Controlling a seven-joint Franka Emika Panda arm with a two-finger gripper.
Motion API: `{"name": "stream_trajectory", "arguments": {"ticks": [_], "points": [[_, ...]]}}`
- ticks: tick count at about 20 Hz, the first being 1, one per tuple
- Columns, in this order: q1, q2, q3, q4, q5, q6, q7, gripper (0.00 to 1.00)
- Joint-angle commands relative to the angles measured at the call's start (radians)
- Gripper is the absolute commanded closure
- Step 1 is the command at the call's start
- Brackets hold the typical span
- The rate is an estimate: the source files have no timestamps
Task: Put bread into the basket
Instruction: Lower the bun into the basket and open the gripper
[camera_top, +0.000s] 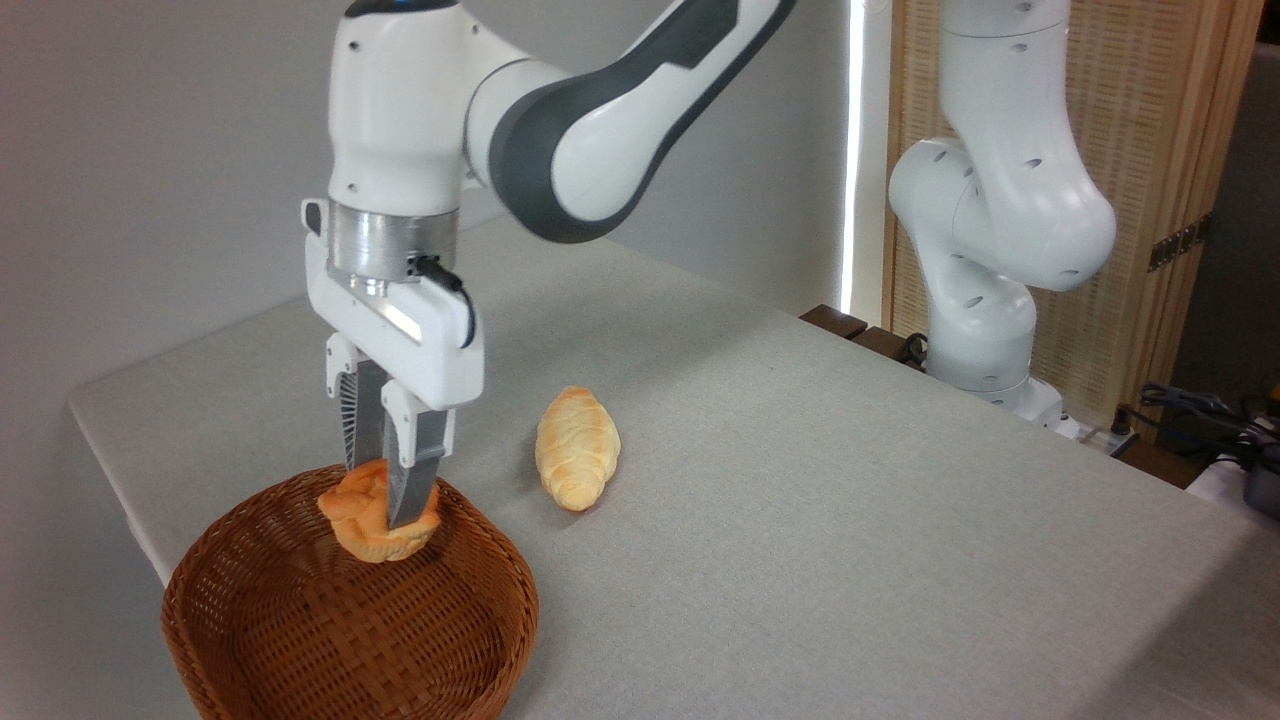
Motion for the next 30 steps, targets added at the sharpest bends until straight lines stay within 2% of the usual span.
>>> {"name": "stream_trajectory", "arguments": {"ticks": [1, 4, 5, 7, 9, 30], "points": [[-0.003, 0.051, -0.012, 0.052, 0.025, 0.005, -0.037, 0.38], [-0.003, 0.082, -0.014, 0.079, 0.025, 0.008, -0.030, 0.37], [-0.003, 0.090, -0.014, 0.090, 0.025, 0.007, -0.030, 0.33], [-0.003, 0.099, -0.012, 0.104, 0.025, 0.008, -0.026, 0.10], [-0.003, 0.103, -0.010, 0.104, 0.025, 0.008, -0.027, 0.00], [-0.001, 0.087, -0.004, 0.110, 0.024, -0.005, -0.033, 0.00]]}}
